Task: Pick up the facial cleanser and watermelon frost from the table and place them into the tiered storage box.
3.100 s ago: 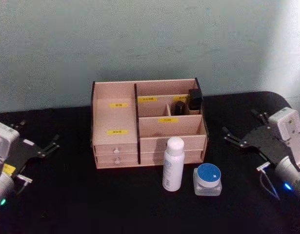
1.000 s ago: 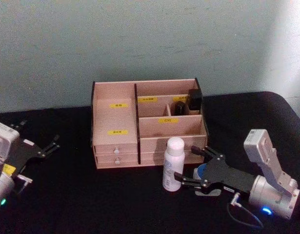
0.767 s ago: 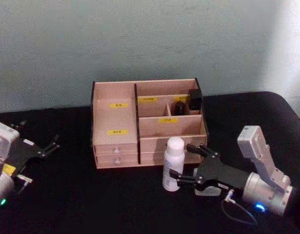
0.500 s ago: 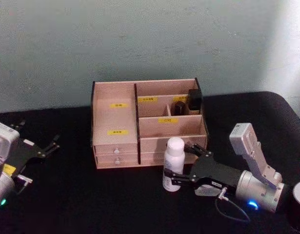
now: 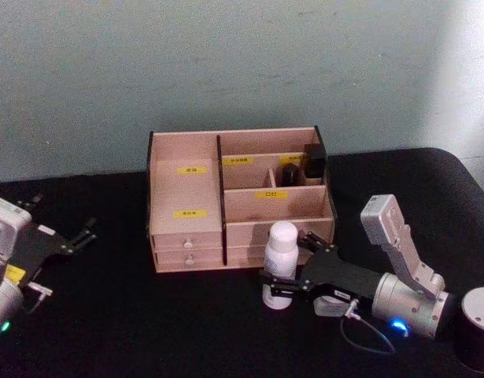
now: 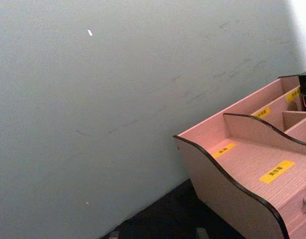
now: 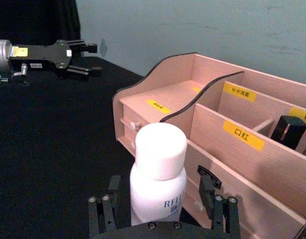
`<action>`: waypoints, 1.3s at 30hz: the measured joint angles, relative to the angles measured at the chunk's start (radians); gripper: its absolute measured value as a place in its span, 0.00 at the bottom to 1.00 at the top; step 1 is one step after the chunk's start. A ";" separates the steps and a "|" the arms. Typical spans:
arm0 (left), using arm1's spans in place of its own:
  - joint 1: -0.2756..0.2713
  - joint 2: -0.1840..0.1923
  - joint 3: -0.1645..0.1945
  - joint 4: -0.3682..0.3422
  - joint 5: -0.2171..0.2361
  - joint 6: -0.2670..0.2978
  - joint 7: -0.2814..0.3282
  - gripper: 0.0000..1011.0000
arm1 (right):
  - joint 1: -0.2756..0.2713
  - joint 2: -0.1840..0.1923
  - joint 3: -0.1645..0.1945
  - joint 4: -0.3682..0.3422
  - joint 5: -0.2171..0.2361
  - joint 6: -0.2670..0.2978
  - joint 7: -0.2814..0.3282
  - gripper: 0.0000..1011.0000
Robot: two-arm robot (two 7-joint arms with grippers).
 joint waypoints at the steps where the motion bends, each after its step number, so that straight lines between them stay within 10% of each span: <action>1: 0.000 0.000 0.000 0.000 0.000 0.000 0.000 0.99 | 0.002 -0.001 0.000 0.002 0.000 0.001 0.000 0.99; 22: 0.000 0.000 0.000 0.000 0.000 0.000 0.000 0.99 | 0.007 -0.004 -0.002 0.008 0.002 0.003 -0.004 0.99; 39: 0.000 0.000 0.000 0.000 0.000 0.000 0.000 0.99 | 0.005 -0.003 -0.001 0.006 0.002 0.003 -0.004 0.59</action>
